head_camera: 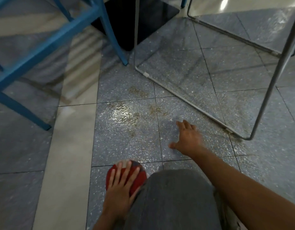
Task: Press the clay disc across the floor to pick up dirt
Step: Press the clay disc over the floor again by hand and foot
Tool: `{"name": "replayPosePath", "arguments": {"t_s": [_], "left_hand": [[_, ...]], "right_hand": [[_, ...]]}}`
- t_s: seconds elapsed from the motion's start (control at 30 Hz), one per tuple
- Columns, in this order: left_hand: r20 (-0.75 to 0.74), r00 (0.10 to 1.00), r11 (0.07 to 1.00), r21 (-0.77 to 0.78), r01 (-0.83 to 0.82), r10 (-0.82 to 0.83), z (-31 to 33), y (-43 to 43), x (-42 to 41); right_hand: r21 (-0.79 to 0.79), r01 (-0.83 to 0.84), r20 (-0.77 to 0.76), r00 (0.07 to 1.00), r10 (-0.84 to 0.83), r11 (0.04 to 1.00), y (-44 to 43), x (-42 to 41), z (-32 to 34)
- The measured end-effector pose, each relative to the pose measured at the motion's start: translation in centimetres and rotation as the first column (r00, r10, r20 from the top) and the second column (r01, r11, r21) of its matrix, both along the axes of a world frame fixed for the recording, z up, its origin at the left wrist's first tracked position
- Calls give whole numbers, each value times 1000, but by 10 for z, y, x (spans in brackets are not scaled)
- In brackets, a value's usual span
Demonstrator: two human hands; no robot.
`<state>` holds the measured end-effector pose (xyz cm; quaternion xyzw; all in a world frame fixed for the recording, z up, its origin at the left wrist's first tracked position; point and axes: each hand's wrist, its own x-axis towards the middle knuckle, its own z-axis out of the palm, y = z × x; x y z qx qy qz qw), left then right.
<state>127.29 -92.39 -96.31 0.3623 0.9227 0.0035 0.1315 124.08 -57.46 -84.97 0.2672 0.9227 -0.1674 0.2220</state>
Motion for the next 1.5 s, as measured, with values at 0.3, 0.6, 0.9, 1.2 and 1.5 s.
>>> {"name": "replayPosePath", "arguments": {"t_s": [0.3,0.6,0.9,1.2,1.5], "left_hand": [[46,853,854,-15,-520,520,-6,9,-11],[79,940,943,4,-333,332,-16,72,-23],[50,985,980,98,-171,167,0,105,-130],[48,860,858,52,-511,509,0,110,-279],[113,747,752,0,-660,655,4,155,-381]], "right_hand": [[36,-27,6,1000,27,999,-28,-58,-8],[69,25,101,994,-32,997,-12,-93,-19],[44,57,42,997,-59,997,-1,-92,-31],[19,64,16,998,-64,998,3,-92,-33],[9,78,26,997,-79,997,1,-95,-34]]}}
